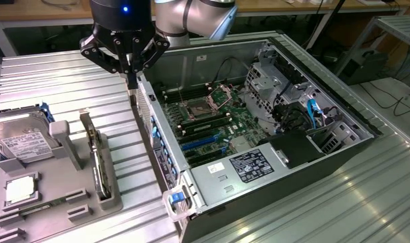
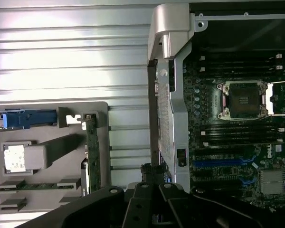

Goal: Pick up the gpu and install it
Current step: 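Reach for the gpu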

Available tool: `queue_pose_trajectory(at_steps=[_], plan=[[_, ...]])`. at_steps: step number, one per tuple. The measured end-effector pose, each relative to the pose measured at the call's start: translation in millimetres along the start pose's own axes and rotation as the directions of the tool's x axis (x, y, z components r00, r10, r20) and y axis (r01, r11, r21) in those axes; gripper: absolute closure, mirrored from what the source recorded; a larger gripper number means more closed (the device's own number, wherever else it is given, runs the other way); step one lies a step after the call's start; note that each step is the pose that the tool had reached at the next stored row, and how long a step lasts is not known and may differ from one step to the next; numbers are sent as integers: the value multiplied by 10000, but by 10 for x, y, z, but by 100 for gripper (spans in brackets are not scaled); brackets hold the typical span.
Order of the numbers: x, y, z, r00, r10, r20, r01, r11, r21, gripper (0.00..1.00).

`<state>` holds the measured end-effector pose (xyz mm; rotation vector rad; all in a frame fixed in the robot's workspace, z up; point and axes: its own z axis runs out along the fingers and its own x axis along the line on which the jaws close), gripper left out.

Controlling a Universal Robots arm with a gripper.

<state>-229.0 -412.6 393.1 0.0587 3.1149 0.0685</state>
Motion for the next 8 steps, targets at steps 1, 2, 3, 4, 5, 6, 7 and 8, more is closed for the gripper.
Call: queue_pose_trajectory(at_steps=[1, 2, 3, 4, 5, 6, 7, 8], plan=[[8, -2, 0, 10000, 0, -1, 0, 10000, 0, 89], [16, -4, -1, 10000, 0, -2, 0, 10000, 1, 89], [25, -5, -1, 10000, 0, -1, 0, 10000, 1, 89], [34, -7, -1, 10000, 0, -1, 0, 10000, 0, 89], [43, -9, -1, 10000, 1, -1, -1, 10000, 0, 89], [54, -12, -2, 10000, 1, -1, -1, 10000, 1, 89], [63, -13, -2, 10000, 1, -1, -1, 10000, 0, 89], [80, -17, -2, 10000, 0, 0, 0, 10000, 0, 89]])
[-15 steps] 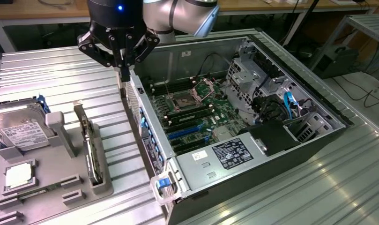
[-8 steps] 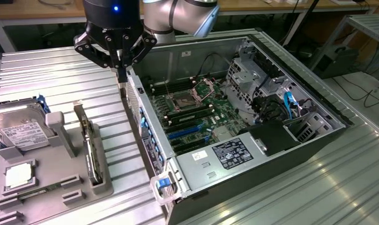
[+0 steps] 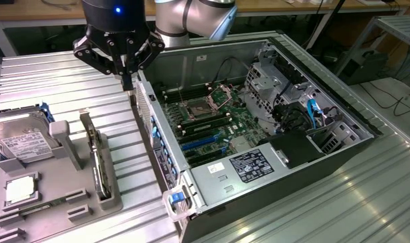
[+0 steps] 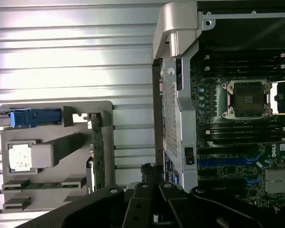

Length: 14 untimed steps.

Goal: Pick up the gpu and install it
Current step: 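Reach for the gpu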

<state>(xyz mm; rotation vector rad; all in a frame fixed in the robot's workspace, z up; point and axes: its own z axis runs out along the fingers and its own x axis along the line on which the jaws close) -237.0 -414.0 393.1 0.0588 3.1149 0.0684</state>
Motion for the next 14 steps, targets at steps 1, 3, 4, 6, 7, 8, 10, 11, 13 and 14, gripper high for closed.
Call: queue_pose_trajectory(at_steps=[1, 3, 4, 6, 7, 8, 10, 11, 13, 14], plan=[[9, -2, 0, 10000, 0, 0, 0, 10000, 0, 89], [26, -5, -1, 10000, 0, -1, 0, 10000, 0, 89], [35, -7, -1, 10000, 0, -1, 0, 10000, 0, 89], [53, -10, -2, 10000, 0, -1, 0, 10000, 1, 89], [61, -12, -2, 10000, 0, 0, 0, 10000, 0, 89], [70, -13, -2, 10000, 0, -1, 0, 10000, 0, 89], [88, -17, -2, 10000, 0, 0, 0, 10000, 0, 89], [97, -18, -3, 10000, 0, -1, 0, 10000, 0, 89], [120, -23, -3, 10000, 0, -1, 0, 10000, 0, 89], [125, -24, -4, 10000, 0, -1, 0, 10000, 0, 89]])
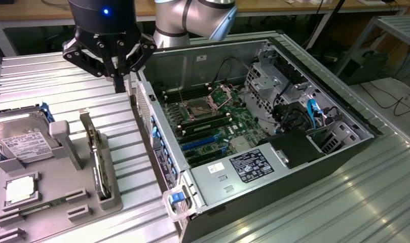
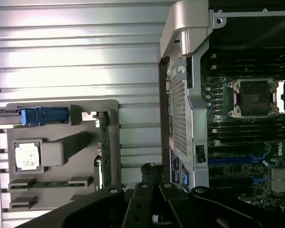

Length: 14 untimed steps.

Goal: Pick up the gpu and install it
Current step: 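Reach for the gpu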

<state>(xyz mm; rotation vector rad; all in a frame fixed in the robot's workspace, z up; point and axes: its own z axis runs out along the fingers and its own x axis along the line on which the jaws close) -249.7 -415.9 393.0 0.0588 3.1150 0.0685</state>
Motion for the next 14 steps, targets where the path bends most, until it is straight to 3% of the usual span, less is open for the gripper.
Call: queue_pose_trajectory(at_steps=[14], plan=[[145, -32, -4, 10000, 0, 0, 0, 10000, 0, 89]])
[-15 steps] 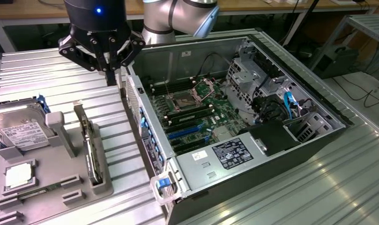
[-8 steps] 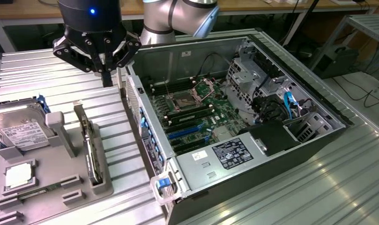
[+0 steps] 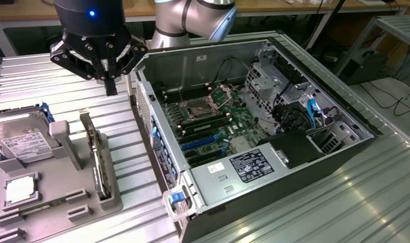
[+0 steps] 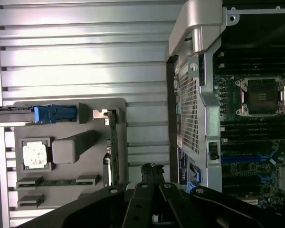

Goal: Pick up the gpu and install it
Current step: 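Reach for the gpu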

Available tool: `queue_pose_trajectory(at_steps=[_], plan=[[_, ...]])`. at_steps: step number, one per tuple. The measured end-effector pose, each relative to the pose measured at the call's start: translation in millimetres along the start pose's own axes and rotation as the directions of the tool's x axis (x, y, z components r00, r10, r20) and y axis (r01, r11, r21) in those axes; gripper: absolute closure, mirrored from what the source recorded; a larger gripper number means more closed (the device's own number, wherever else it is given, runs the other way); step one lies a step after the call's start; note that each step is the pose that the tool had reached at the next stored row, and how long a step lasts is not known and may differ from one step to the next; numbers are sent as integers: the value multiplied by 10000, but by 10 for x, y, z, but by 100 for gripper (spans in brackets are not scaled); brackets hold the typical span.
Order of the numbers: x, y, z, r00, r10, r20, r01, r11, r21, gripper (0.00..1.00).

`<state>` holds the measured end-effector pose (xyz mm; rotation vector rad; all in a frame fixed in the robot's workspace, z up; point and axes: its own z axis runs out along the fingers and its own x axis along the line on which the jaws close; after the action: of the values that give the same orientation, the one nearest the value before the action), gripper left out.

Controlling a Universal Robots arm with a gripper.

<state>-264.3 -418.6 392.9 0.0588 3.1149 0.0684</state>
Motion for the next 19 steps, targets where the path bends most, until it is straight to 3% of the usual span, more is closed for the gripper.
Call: queue_pose_trajectory(at_steps=[19], plan=[[173, -50, -5, 10000, -1, 0, 1, 10000, 0, 89]])
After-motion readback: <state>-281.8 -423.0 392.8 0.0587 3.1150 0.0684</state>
